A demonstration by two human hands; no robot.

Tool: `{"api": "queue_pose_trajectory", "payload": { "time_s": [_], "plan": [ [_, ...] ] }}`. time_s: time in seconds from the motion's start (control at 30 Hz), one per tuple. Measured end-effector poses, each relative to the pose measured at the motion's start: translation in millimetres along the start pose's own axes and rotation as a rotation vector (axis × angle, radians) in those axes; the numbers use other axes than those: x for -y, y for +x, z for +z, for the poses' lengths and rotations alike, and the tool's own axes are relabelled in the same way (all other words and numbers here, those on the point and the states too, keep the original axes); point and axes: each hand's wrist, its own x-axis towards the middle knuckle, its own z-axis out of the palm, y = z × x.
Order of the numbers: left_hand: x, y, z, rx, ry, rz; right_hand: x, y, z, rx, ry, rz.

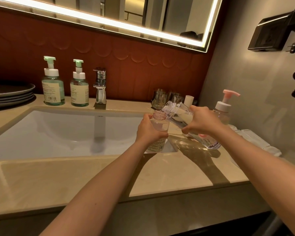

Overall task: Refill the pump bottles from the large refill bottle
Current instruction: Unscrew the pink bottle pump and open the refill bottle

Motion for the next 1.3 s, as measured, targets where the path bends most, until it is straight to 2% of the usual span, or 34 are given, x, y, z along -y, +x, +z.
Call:
{"api": "queue_pose_trajectory", "payload": {
  "time_s": [1.3],
  "plan": [
    [4.4, 2.7, 3.8, 0.003, 0.023, -0.005, 1.7, 1.8, -7.2, 0.026, -0.099, -0.025]
  ]
}}
